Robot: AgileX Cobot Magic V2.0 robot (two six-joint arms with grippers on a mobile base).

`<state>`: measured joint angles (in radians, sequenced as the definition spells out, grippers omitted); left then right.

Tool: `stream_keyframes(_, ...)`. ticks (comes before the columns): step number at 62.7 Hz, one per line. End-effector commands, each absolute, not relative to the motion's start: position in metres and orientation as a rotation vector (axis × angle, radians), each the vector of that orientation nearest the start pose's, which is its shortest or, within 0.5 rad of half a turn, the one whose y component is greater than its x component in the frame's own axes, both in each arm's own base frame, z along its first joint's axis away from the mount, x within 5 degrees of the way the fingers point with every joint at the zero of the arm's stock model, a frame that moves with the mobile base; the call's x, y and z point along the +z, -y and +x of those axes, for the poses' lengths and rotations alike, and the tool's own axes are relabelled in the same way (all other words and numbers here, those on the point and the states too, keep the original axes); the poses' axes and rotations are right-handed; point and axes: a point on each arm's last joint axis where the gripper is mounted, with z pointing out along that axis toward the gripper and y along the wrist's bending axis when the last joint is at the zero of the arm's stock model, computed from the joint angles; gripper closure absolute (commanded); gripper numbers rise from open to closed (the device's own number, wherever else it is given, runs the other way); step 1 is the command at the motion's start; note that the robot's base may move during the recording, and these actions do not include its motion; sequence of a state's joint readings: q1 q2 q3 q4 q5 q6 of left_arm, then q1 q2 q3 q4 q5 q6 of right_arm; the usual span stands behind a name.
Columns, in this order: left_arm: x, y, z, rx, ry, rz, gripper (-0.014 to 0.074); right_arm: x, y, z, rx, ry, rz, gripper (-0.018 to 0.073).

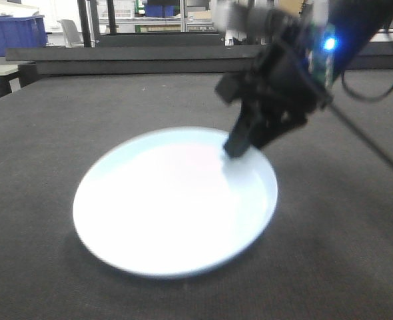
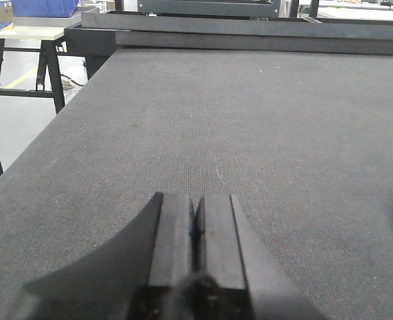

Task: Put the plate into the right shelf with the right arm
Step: 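Close the right gripper on the plate rim and lift it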

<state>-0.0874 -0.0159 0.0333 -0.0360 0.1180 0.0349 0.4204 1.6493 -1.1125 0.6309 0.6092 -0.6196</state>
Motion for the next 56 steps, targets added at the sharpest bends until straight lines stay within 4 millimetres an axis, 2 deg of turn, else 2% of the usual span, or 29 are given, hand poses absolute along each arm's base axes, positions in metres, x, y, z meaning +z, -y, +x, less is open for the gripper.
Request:
stream_keyframes(1,0.198,0.005,0.056,-0.084,-1.533,0.065,0.0643,0.304,-0.156,0.29,0.566,-2.22,-0.691,0.0503)
stream_keyframes(7,0.198,0.005,0.056,-0.084,-1.533,0.065,0.0643,0.335,-0.145,0.272,0.562,-2.127,-0.668,0.0503)
stream_keyframes(12,0.198,0.005,0.056,-0.084,-1.533,0.065,0.0643,0.365,-0.132,0.247,0.555,-2.024,-0.649,0.0503)
stream_keyframes(20,0.198,0.005,0.056,-0.084,-1.533,0.065,0.0643,0.392,-0.115,0.208,0.539,-1.887,-0.617,0.0503)
stream_keyframes(27,0.198,0.005,0.056,-0.084,-1.533,0.065,0.0643,0.407,-0.097,0.172,0.515,-1.757,-0.564,0.0503)
stream_keyframes(34,0.198,0.005,0.056,-0.084,-1.533,0.065,0.0643,0.416,-0.078,0.136,0.484,-1.617,-0.495,0.0503)
stream_keyframes(41,0.198,0.005,0.056,-0.084,-1.533,0.065,0.0643,0.415,-0.058,0.104,0.45,-1.475,-0.412,0.0503)
stream_keyframes(50,0.198,0.005,0.056,-0.084,-1.533,0.065,0.0643,0.406,-0.042,0.074,0.43,-1.369,-0.353,0.0503)
stream_keyframes(56,0.198,0.005,0.056,-0.084,-1.533,0.065,0.0643,0.402,-0.036,0.064,0.419,-1.318,-0.322,0.0503)
